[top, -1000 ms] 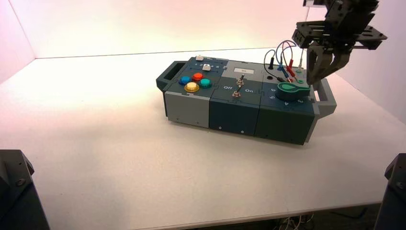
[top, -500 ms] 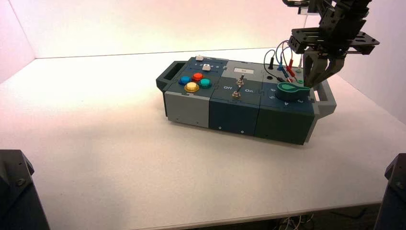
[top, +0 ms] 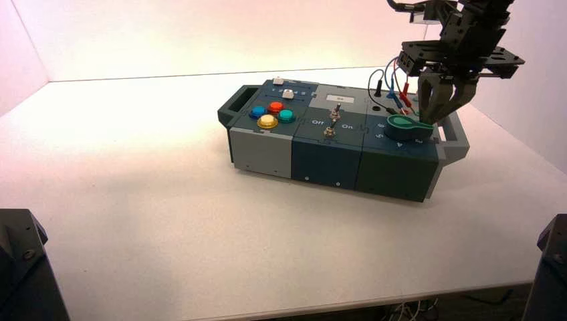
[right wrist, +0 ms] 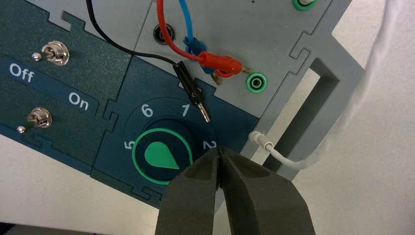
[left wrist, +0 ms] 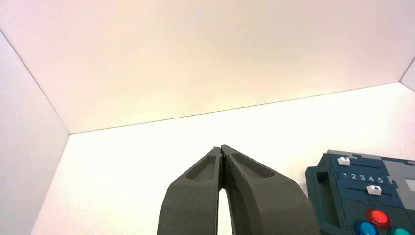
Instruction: Turn the knob to position 4.
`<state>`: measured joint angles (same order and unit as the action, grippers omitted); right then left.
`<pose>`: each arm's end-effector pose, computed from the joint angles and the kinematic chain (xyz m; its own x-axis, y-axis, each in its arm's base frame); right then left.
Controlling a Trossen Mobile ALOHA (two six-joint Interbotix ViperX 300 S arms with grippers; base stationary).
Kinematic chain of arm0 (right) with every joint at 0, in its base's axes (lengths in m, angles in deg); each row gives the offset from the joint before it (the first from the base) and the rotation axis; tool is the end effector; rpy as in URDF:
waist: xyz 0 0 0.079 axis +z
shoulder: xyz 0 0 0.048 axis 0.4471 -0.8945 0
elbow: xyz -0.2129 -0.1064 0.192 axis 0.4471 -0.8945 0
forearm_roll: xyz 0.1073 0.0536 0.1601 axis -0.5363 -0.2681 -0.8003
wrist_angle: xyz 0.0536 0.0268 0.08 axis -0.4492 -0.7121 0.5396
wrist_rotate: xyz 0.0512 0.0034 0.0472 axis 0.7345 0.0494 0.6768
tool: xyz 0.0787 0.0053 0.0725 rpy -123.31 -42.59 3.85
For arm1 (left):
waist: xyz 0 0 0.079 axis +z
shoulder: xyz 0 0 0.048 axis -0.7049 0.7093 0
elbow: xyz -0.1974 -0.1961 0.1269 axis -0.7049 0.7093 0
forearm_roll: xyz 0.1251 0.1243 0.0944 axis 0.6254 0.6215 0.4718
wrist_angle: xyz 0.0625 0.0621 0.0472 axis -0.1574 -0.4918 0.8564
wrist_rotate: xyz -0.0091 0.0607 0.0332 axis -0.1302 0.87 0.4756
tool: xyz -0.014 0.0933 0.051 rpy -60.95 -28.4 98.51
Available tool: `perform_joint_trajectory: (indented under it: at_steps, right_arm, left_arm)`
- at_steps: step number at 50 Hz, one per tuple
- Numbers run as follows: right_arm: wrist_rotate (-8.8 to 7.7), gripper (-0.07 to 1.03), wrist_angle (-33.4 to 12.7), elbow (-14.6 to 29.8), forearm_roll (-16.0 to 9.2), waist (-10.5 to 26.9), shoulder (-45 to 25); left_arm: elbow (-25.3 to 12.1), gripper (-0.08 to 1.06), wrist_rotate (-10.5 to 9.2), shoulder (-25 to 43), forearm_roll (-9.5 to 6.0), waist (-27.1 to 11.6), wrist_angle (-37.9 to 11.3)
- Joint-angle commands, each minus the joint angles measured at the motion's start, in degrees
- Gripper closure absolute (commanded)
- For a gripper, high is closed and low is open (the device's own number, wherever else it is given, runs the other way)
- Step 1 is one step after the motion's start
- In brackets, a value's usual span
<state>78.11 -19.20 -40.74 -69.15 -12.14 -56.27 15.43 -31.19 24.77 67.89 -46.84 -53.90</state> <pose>0.2596 0.0764 0.0491 0.1322 0.0890 -0.9872 -0.1566 0.9853 0.0678 0.2610 -0.0123 0.2386 0.9441 -0.0511 -0.3256 0.0678 0.9969 0.0400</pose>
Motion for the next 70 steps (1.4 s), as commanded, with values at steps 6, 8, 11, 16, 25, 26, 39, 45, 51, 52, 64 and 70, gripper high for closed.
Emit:
perform_joint_trajectory:
  at_steps: [6,8,11,16,25,26,39,45,51,52,64,70]
  right_arm:
    - [-0.18,0.98,-1.49,0.53,-0.35,0.35,1.05]
    - [-0.18,0.98,-1.76,0.44,-0.35,0.35,1.05]
    - [-0.18,0.98,-2.11,0.26,-0.44,0.44,1.23]
    - [-0.18,0.98,-2.64,0.09,-0.88,0.35,1.58]
    - [-0.18,0.98,-3.25,-0.53,-1.49,0.35,2.46]
    - [-0.18,0.98,-3.34,-0.7,-1.58,0.35,2.64]
    - [-0.18,0.98,-3.78,-1.32,-2.37,0.7,4.31]
    - [-0.18,0.98,-4.04,-1.23,-2.81,2.11,4.31]
    - [0.0,0.98,-4.04,-1.05,-3.52,3.34,3.78]
    - [0.0,0.98,-4.04,-1.05,-3.6,3.34,3.78]
    - [0.0,0.98,-4.66,-1.41,-3.69,3.34,3.87]
    - [0.0,0.98,-4.92,-1.49,-3.69,3.34,3.78]
  left_arm:
    - [-1.93,1.01,0.0,0.26,0.0,0.26,0.26]
    - [-1.93,1.01,0.0,0.26,0.0,0.26,0.35]
    - [-1.93,1.01,0.0,0.26,0.0,0.26,0.26]
    - [-1.93,1.01,0.0,0.26,0.0,0.26,0.26]
    - [-2.02,1.01,0.0,0.26,0.0,0.26,0.26]
    - [-2.02,1.01,-0.09,0.26,0.0,0.26,0.26]
    - [-2.02,1.01,0.0,0.26,0.0,0.26,0.26]
    - [-2.02,1.01,0.0,0.26,0.0,0.18,0.26]
    - [-2.02,1.01,0.0,0.26,0.0,0.26,0.26]
    - [-2.02,1.01,0.0,0.26,0.0,0.26,0.26]
    - [-2.02,1.01,0.0,0.26,0.0,0.26,0.09]
    - [-2.02,1.01,-0.09,0.26,-0.09,0.26,0.0]
